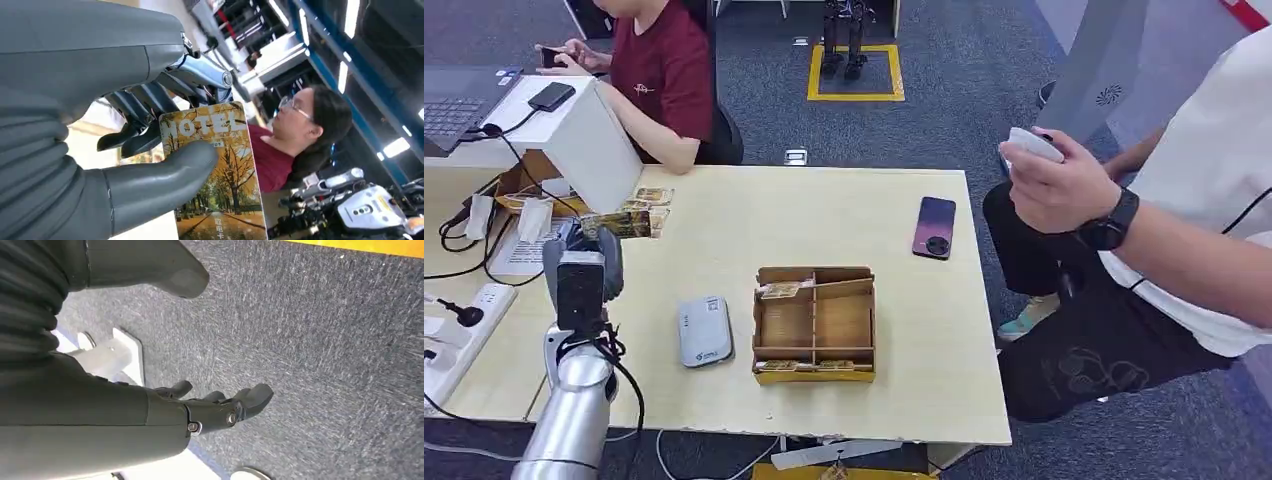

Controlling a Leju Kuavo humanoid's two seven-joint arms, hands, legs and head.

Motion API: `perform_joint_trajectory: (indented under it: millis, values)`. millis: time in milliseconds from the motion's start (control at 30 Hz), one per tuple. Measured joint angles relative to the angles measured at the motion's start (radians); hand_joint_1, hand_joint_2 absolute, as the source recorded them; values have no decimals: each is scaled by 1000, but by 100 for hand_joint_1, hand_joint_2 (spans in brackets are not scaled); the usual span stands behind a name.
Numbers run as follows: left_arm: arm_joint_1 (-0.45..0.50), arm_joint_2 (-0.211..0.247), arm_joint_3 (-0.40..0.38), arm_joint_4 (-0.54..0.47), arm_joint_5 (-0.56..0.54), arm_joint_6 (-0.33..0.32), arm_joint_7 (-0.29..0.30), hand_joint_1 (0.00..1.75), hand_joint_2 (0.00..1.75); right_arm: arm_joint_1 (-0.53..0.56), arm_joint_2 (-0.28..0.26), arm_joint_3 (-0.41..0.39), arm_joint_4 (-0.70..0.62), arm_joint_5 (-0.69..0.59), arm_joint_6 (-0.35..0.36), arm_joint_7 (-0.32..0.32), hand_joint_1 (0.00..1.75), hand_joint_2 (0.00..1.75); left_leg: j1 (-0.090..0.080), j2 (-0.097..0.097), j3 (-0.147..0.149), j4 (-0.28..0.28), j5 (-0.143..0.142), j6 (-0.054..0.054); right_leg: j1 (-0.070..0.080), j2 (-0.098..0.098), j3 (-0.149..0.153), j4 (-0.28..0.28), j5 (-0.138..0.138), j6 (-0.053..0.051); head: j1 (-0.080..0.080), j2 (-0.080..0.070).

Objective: Pass the card to the sensor for recognition and then transmit it.

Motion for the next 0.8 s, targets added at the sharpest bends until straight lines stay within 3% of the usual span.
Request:
perform_joint_trajectory:
  millis: [500, 800]
  values:
    - [-124, 0, 0, 186, -79, 101, -32, 175, 175, -2, 0, 26, 0, 6, 0, -3, 0, 175, 0, 0, -1, 0, 0, 0, 0, 0, -1, 0, 0, 0, 0, 0]
    - [-144, 0, 0, 235, -64, 105, -47, 175, 175, -2, 0, 36, 1, 6, 0, -3, 0, 175, 0, 0, -1, 0, 0, 0, 0, 0, -1, 0, 0, 0, 0, 0]
